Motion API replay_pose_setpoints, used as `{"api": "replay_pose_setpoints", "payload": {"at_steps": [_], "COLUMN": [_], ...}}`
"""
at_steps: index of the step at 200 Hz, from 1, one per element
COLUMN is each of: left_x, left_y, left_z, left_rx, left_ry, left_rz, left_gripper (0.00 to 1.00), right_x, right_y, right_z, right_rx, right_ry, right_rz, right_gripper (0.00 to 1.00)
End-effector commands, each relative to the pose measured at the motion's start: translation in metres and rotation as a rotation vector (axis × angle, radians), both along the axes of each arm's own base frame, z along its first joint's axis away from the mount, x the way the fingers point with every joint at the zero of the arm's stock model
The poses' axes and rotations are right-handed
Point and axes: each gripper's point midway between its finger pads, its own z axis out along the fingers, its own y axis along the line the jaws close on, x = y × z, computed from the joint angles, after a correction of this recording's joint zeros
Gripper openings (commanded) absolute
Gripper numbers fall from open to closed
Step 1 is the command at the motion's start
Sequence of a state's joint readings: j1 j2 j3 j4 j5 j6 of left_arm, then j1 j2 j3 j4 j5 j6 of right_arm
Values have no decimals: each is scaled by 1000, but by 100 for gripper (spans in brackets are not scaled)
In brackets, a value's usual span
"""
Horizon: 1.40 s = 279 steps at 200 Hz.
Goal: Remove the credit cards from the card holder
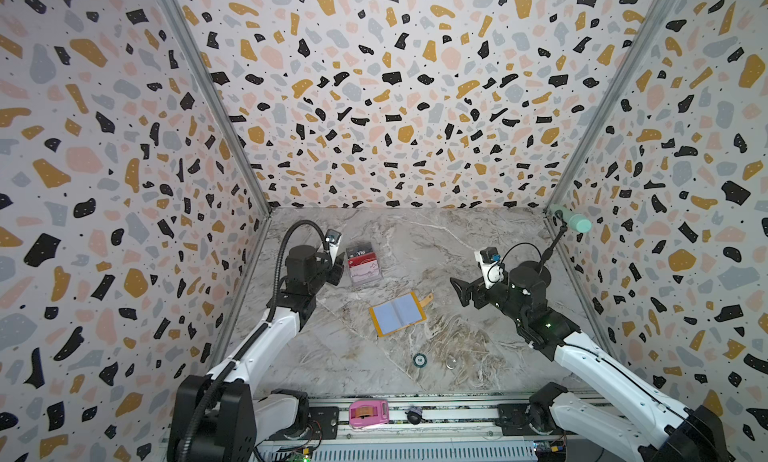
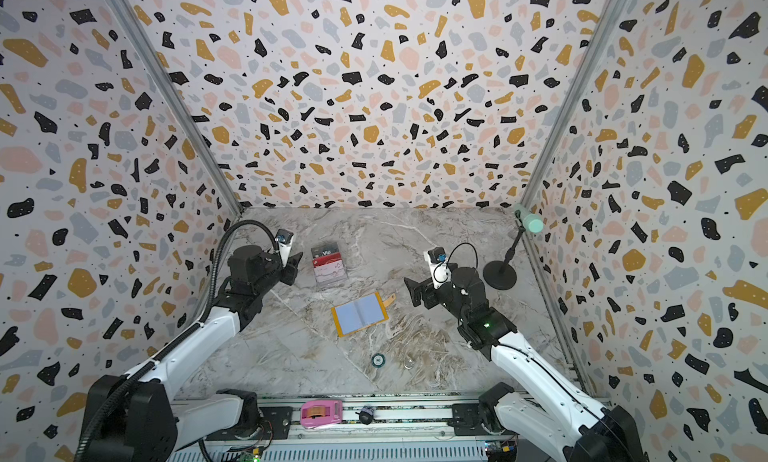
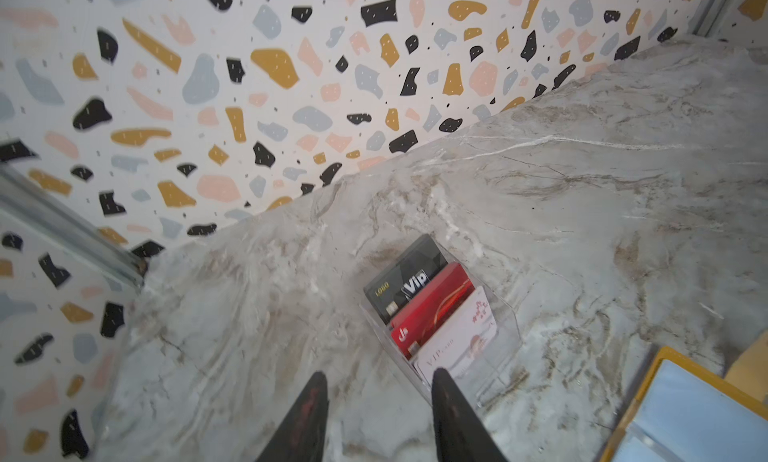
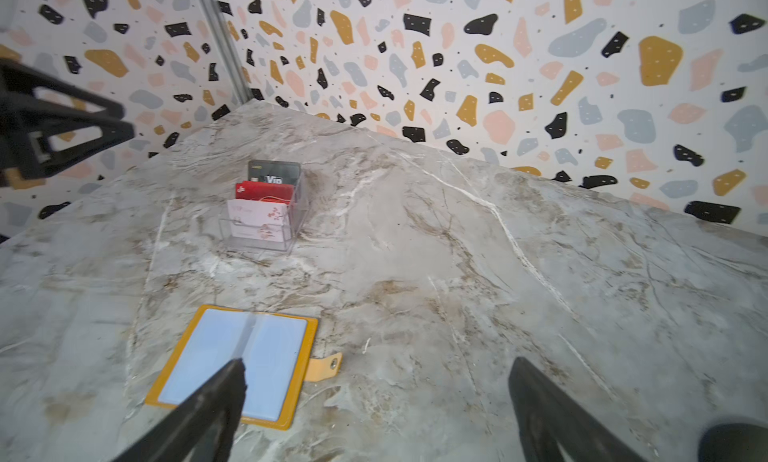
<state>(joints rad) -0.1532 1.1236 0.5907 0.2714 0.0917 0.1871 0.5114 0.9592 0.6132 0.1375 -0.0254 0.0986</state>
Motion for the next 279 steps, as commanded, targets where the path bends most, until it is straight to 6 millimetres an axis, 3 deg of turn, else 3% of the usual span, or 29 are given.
{"api": "replay_pose_setpoints", "payload": {"at_steps": [1, 25, 49, 96, 127, 161, 179, 220, 248, 257, 279], "left_x": [-7, -21, -30, -31, -32, -27, -25, -24, -25, -23, -21], "left_y": [13, 25, 40, 58, 65, 63, 65, 75, 86, 95, 97], "left_z": [14, -4, -6, -27, -32, -42, -49, -57, -59, -60, -61], "left_rx": [-104, -108, -134, -96, -103, -85, -76, -90, -103, -112, -122], "left_ry": [-112, -110, -171, -192, -243, -254, -257, -254, -254, -244, -238], "left_rz": [90, 155, 234, 331, 368, 360, 366, 423, 486, 551, 550], "left_gripper": [57, 61, 65, 77, 79, 82, 83, 87, 100, 100, 100], "right_x": [22, 38, 48, 45, 46, 39, 39, 53, 61, 62, 61], "right_y": [-22, -46, -72, -130, -160, -173, -173, -163, -170, -170, -169], "right_z": [6, -7, -20, -47, -65, -73, -87, -98, -104, -103, -104], "right_rx": [15, -49, -68, -35, -51, -58, -52, -75, -64, -60, -59], "right_ry": [-66, -94, -137, -220, -207, -295, -271, -236, -192, -190, -190], "right_rz": [-141, -253, -351, -531, -613, -643, -623, -565, -579, -573, -570], "right_gripper": [99, 99, 99, 99, 99, 99, 99, 99, 99, 99, 99]}}
